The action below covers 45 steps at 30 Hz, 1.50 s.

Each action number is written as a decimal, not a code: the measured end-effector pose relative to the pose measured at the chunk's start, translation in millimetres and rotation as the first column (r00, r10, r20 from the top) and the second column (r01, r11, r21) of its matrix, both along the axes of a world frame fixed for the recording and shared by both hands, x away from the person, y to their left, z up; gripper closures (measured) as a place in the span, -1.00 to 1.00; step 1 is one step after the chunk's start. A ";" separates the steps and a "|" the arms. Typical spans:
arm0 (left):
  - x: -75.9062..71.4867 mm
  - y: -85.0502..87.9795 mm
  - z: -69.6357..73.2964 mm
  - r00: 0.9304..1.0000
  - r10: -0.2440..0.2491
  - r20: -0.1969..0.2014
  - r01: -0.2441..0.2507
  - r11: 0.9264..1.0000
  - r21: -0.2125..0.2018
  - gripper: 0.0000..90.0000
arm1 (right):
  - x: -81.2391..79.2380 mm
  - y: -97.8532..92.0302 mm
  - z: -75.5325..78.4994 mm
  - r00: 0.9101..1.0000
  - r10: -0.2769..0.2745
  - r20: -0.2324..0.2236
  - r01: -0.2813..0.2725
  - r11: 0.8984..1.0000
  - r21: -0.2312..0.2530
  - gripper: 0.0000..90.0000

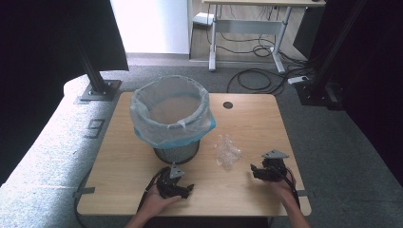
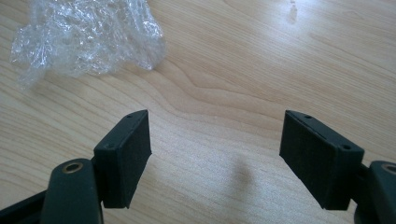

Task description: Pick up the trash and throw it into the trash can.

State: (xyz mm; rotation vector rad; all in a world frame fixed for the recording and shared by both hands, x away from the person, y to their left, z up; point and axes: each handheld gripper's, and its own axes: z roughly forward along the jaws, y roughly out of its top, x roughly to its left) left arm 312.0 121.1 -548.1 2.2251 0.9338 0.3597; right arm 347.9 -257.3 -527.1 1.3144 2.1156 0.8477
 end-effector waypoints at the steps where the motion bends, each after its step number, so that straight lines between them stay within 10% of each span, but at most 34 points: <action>1: 0.0 0.0 0.0 1.000 0.000 0.000 0.000 1.000 0.000 -0.66 | 0.4 -0.3 -0.2 1.000 0.000 -0.001 0.000 1.000 0.001 -0.47; 45: -0.8 -1.8 -0.2 1.000 0.010 0.001 -0.010 1.000 -0.001 -0.67 | 0.2 32.2 -0.6 0.992 0.122 0.013 -0.122 0.992 0.043 -0.53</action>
